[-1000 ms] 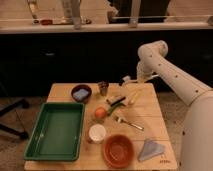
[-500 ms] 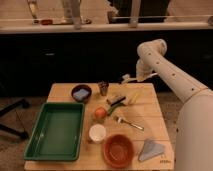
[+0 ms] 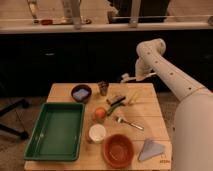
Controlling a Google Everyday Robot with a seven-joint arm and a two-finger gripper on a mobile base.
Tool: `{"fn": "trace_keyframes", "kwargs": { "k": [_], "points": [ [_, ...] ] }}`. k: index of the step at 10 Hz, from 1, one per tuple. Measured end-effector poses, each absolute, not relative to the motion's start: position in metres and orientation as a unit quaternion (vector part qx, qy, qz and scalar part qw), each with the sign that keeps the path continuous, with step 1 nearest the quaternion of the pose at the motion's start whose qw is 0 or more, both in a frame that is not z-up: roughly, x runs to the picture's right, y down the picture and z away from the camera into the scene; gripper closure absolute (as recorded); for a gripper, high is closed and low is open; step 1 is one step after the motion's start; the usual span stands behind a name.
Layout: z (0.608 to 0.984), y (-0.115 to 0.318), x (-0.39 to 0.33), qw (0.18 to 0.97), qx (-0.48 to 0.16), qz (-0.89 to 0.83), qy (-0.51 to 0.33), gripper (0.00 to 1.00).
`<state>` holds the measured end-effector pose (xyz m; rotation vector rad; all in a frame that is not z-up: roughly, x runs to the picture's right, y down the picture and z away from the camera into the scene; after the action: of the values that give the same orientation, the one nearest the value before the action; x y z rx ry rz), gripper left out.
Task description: Wipe red bowl with brush
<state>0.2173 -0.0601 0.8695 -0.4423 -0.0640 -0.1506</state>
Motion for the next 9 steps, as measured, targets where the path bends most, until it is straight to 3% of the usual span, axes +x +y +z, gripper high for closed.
{"fn": "trace_keyframes", "kwargs": {
  "k": [9],
  "points": [
    [0.836,-0.026,0.216,0.959,-0.264,-0.096,-0.034,0.98]
  ]
}}
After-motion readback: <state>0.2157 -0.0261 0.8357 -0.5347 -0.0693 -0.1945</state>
